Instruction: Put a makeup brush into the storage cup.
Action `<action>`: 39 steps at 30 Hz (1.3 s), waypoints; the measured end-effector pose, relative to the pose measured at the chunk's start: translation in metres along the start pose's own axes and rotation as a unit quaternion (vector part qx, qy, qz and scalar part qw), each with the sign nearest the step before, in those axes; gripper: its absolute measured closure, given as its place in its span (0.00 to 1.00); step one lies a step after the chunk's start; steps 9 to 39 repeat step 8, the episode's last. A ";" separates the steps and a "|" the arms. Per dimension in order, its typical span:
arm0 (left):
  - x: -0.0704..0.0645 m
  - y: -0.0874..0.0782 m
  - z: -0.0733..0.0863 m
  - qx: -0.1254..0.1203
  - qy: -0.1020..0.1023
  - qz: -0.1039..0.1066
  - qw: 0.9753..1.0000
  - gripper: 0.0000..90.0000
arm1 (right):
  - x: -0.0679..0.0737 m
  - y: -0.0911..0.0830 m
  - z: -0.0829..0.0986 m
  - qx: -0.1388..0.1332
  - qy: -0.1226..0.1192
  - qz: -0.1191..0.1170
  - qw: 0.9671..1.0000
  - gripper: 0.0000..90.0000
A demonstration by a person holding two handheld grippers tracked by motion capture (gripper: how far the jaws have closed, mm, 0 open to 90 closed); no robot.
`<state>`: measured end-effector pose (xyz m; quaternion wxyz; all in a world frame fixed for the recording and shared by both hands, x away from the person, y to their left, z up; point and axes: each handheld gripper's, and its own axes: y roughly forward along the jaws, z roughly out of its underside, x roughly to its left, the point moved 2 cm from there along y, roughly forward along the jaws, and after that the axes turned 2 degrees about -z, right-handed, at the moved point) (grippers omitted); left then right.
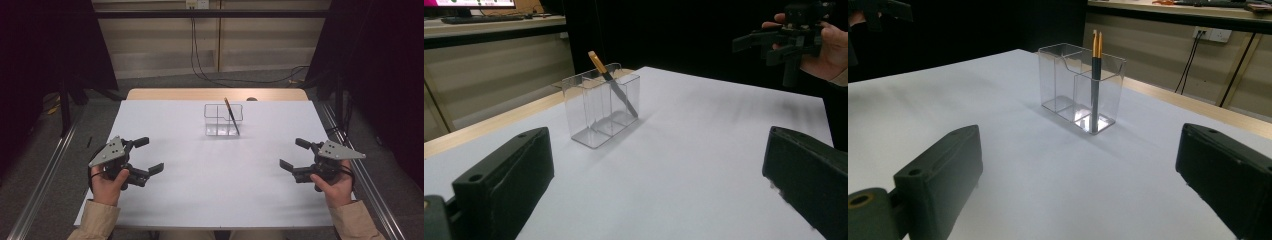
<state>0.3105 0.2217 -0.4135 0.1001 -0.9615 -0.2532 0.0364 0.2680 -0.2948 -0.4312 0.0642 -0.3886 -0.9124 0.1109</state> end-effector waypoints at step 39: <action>0.000 0.000 0.000 0.000 0.001 0.000 1.000 0.00 | 0.000 0.000 0.000 0.003 0.000 -0.002 1.000 0.05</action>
